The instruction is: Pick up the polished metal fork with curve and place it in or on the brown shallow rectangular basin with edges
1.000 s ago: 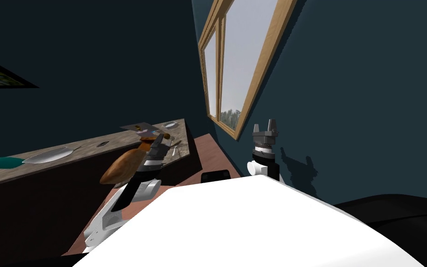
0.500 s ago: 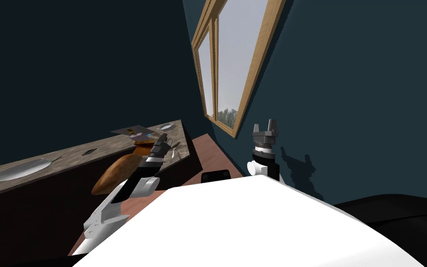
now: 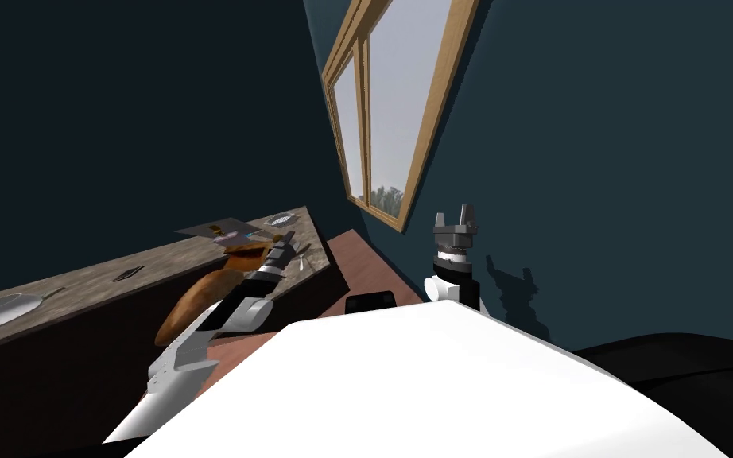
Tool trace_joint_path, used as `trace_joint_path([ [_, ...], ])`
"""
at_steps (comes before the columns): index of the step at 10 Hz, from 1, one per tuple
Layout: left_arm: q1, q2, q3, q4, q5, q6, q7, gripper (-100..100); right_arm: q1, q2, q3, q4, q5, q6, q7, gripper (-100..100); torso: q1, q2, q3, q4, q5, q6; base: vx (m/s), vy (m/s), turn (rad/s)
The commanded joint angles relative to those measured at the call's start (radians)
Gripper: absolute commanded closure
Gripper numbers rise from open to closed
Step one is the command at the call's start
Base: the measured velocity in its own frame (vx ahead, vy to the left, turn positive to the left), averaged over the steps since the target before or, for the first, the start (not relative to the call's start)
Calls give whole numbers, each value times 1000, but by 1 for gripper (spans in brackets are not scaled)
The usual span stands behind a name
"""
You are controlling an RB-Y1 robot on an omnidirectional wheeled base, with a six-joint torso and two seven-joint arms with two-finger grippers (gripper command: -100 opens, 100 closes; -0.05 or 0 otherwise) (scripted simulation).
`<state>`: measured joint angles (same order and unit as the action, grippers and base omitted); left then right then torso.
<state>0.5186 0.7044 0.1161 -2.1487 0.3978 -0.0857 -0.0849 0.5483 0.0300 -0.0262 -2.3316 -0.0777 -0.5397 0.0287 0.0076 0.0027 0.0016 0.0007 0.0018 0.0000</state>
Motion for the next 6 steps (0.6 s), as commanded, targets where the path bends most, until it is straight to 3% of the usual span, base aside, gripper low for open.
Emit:
trace_joint_path([
  [1, -13, 41, -12, 23, 45, 50, -28, -100, 0, 0, 0, 0, 0, 0, 0, 0, 0, 0, 0, 0, 0, 0, -68, 117, -218],
  [2, -13, 41, -12, 23, 45, 59, -28, -100, 0, 0, 0, 0, 0, 0, 0, 0, 1, 0, 0, 0, 0, 0, -53, 100, -89],
  [4, -35, 101, -33, 61, 110, 122, -65, -100, 0, 0, 0, 0, 0, 0, 0, 0, 1, 0, 0, 0, 0, 0, -55, 114, -170],
  [5, -35, 101, -33, 61, 111, 136, -65, -100, 0, 0, 0, 0, 0, 0, 0, 0, 2, 0, 0, 0, 0, 0, -64, 101, -110],
  [6, -46, 132, -45, 81, 146, 176, -83, -100, 0, 0, 0, 0, 0, 0, 0, 0, 1, 0, 0, 0, 0, -1, -77, 109, -164],
])
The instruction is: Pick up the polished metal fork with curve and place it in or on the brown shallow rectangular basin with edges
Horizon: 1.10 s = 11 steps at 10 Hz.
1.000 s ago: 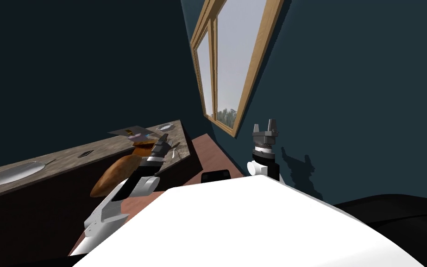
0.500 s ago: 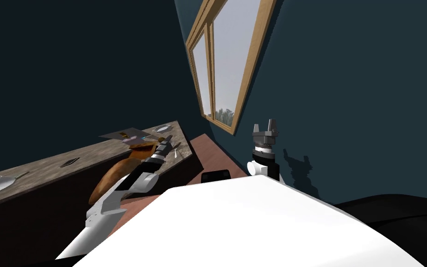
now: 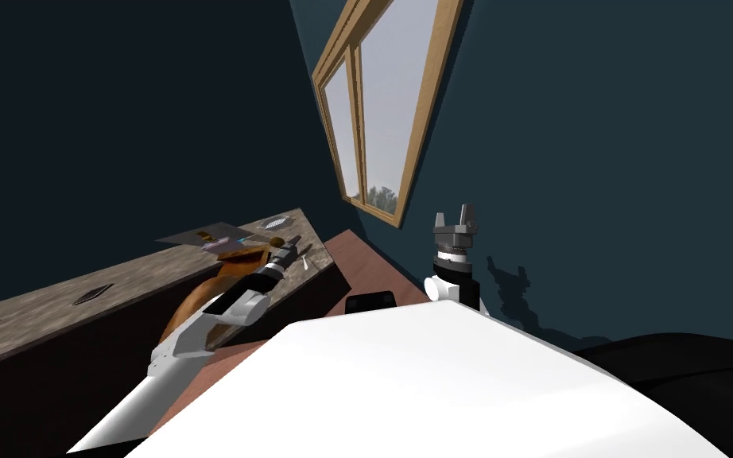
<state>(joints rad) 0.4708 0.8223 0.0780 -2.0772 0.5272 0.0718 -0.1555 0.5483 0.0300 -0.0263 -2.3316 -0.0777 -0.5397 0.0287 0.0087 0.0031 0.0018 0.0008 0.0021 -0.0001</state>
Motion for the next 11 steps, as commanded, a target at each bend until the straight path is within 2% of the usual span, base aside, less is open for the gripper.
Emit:
trace_joint_path([
  [1, -10, 46, -20, 31, 50, 50, -31, -100, 0, 0, 0, 0, 0, 0, 0, 0, 0, 0, 0, 0, 0, 0, -91, 137, -301],
  [2, -21, 70, -33, 53, 76, 82, -49, -100, 0, 0, 0, 0, 0, 0, 0, 0, 1, 1, 0, 0, 0, 0, -107, 143, -276],
  [3, -21, 80, -33, 53, 91, 98, -49, -100, 0, 0, 0, 0, 0, 0, 0, 0, 2, 1, 1, 0, 1, 0, -70, 93, -50],
  [5, -47, 149, -62, 99, 160, 165, -84, -100, 0, 0, 0, 0, 0, 0, 0, 0, -1, -1, -1, 0, 0, 0, -74, 88, -206],
  [6, -47, 149, -62, 99, 170, 177, -84, -100, 0, 0, 0, 0, 0, 0, 0, 0, 0, 0, 0, 0, 0, 0, -71, 80, -117],
  [8, -74, 215, -93, 148, 237, 245, -118, -100, 0, 0, 0, 0, 0, 0, 0, 0, -2, -2, -1, 0, 0, 0, -59, 72, -226],
  [9, -74, 220, -93, 148, 252, 254, -118, -100, 0, 0, 0, 0, 0, 0, 0, 0, -1, -2, -1, 0, 0, 0, -53, 69, -82],
  [10, -89, 256, -110, 173, 294, 286, -134, -100, 0, 0, 0, 0, 0, 0, 0, 0, -2, -3, -1, 0, 0, -1, -41, 49, -146],
  [11, -89, 256, -110, 173, 294, 291, -134, -100, 0, 0, 0, 0, 0, 0, 0, 0, -3, -3, -2, -1, -1, 0, -31, 43, -104],
])
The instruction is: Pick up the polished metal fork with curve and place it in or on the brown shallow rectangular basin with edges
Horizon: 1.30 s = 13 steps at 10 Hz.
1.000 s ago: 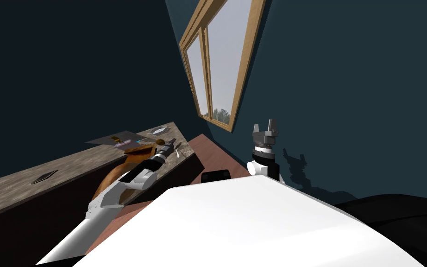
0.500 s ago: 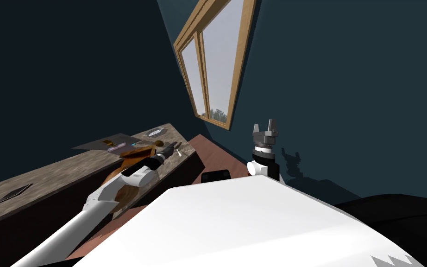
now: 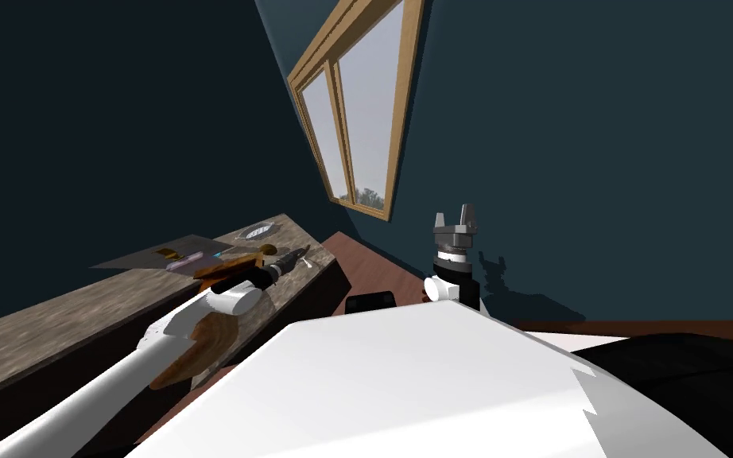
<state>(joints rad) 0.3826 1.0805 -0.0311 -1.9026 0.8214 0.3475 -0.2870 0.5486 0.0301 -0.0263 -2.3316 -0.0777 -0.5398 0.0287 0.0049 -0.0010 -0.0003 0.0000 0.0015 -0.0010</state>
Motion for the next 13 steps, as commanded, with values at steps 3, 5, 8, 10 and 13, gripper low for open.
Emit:
trace_joint_path([
  [3, -30, 71, -36, 52, 85, 87, -32, -100, 0, 0, 0, 0, 0, 0, 0, 0, -1, -1, 0, 0, 0, 0, -29, 32, -157],
  [5, -46, 106, -56, 80, 128, 122, -46, -100, 0, 0, 0, 0, 0, 0, 0, 0, 0, -1, 0, 0, 0, 1, -34, 40, -223],
  [8, -76, 177, -96, 135, 215, 187, -73, -100, 0, 0, 0, 0, 0, 0, 0, 0, -2, -1, -1, 0, -1, 1, -23, 18, -184],
  [10, -91, 211, -117, 163, 259, 219, -85, -100, 0, 0, 0, 0, 0, 0, 0, 0, -2, -2, -1, 0, -1, 0, -6, 8, -135],
  [13, -118, 278, -164, 219, 346, 278, -107, -100, 0, 0, 0, 0, 0, 0, 0, 0, -3, -3, -2, -1, -1, 1, 0, 5, -195],
])
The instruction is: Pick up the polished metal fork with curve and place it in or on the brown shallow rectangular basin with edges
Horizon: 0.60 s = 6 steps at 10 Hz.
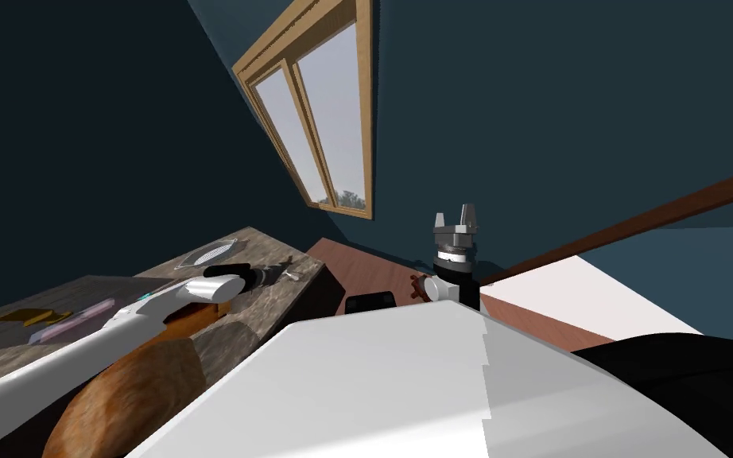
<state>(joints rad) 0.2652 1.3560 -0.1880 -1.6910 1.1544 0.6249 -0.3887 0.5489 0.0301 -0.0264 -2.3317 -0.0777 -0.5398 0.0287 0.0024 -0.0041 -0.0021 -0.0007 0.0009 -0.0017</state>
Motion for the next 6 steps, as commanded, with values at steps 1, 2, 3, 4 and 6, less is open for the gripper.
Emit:
trace_joint_path([
  [1, -14, 34, -31, 36, 50, 28, -16, -100, 0, 0, 0, 0, 0, 0, 0, 0, 0, 0, 0, 0, 0, 0, 6, 0, -183],
  [2, -14, 34, -31, 36, 55, 28, -16, -100, 0, 0, 0, 0, 0, 0, 0, 0, 0, 0, 0, 0, 0, 1, 5, 2, -89],
  [3, -25, 63, -57, 63, 90, 55, -25, -100, 0, 0, 0, 0, 0, 0, 0, 0, 0, 0, 0, 0, 0, 0, 10, -6, -188],
  [4, -35, 92, -83, 90, 122, 80, -34, -100, 0, 0, 0, 0, 0, 0, 0, 0, -1, 0, 0, 0, 0, 1, 20, -4, -252],
  [6, -44, 117, -110, 116, 177, 104, -42, -100, 0, 0, 0, 0, 0, 0, 0, 0, -1, -1, -1, 0, 0, 0, 14, -3, -118],
])
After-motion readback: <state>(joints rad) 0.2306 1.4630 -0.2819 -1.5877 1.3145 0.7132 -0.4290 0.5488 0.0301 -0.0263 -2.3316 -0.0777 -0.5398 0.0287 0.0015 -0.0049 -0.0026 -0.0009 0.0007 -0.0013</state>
